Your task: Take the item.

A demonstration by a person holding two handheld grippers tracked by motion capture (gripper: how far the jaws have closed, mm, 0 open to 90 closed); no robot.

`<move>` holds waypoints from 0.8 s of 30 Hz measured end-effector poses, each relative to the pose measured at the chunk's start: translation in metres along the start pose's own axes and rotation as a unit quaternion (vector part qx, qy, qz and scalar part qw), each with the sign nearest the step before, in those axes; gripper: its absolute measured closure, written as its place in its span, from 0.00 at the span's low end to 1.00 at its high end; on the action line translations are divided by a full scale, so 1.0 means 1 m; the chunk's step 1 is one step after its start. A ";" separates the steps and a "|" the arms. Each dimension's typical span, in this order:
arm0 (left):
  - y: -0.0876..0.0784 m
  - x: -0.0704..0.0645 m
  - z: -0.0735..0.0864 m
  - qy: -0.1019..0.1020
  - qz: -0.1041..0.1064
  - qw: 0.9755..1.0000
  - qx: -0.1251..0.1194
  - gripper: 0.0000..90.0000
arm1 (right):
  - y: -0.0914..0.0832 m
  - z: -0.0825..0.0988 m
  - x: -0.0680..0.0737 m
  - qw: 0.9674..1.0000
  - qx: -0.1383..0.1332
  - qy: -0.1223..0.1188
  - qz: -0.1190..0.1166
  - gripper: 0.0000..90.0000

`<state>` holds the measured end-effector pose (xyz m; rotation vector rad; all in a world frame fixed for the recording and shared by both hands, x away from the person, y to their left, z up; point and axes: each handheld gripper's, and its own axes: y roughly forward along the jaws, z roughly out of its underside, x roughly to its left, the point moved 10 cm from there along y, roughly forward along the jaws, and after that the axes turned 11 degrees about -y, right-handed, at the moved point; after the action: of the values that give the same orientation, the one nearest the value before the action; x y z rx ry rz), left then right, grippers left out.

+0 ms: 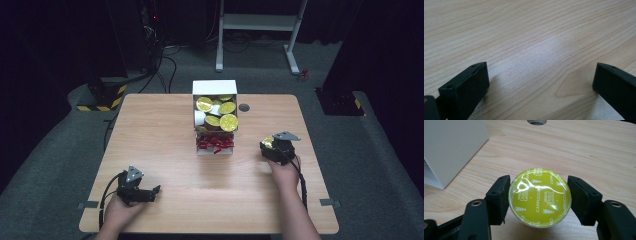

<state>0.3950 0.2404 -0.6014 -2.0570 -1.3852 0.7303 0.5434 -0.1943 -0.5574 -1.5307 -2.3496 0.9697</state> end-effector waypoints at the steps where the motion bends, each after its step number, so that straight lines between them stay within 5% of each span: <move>1: 0.000 0.000 0.000 0.000 0.000 1.000 0.000 0.01 | 0.001 0.001 0.000 1.000 0.001 0.001 0.000 0.42; 20: 0.000 0.000 0.000 0.000 0.001 1.000 0.000 0.01 | 0.010 0.013 -0.001 1.000 0.017 0.011 -0.003 0.41; 24: 0.000 0.000 0.000 0.000 0.001 1.000 0.000 0.01 | 0.010 0.014 -0.001 0.999 0.019 0.023 -0.013 0.33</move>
<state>0.3950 0.2404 -0.6014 -2.0583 -1.3845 0.7307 0.5450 -0.1984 -0.5737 -1.4884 -2.3011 0.9554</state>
